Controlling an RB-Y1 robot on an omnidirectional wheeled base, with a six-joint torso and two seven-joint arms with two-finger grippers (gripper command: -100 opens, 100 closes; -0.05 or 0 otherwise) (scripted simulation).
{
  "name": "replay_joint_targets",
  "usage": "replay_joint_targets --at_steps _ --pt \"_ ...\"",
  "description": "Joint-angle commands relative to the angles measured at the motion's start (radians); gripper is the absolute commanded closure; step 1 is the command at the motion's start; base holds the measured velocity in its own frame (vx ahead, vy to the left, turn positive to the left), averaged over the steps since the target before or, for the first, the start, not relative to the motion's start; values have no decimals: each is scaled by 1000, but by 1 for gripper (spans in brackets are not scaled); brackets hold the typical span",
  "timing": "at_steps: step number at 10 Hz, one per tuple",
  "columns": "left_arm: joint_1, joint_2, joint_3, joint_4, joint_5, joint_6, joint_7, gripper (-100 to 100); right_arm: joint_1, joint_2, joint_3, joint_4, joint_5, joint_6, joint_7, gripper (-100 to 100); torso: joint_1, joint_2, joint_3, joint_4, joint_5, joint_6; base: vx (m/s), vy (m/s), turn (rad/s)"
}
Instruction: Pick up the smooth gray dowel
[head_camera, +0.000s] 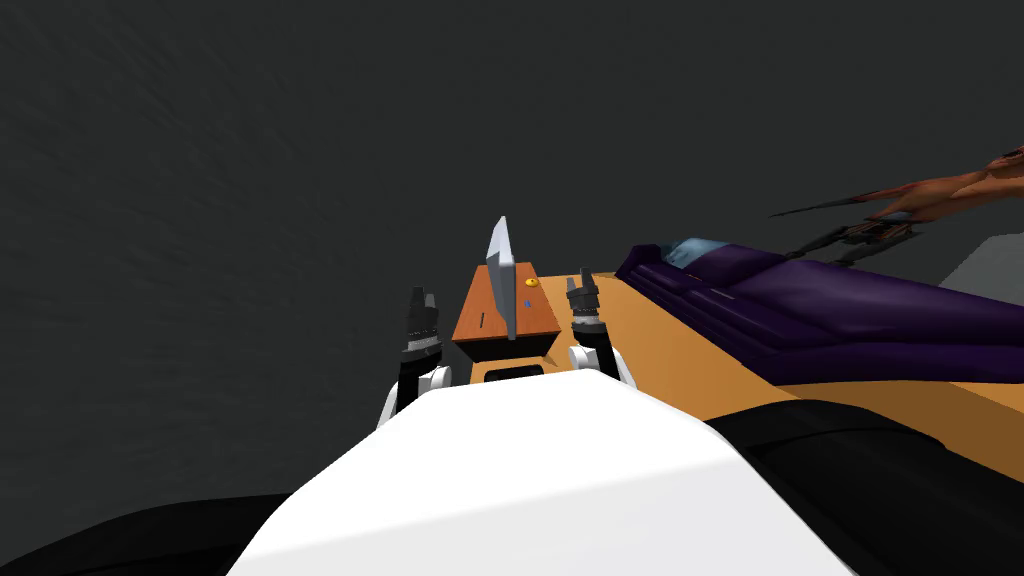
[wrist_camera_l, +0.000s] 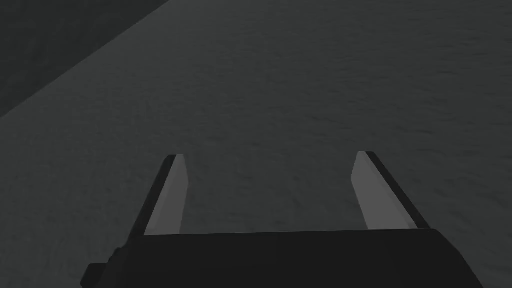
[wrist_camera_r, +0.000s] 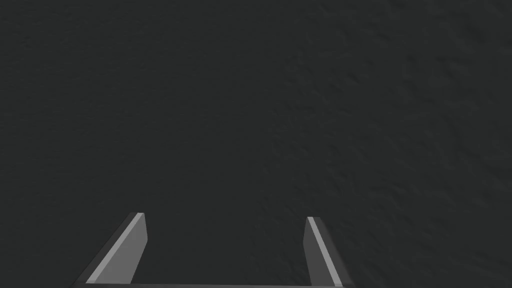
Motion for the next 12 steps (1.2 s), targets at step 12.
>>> replay_joint_targets --at_steps 12 --pt "7 272 -30 292 -121 21 66 -100 0 0 0 0 0 0 0 0 1 1 1 0 0 0 -35 4 -202"
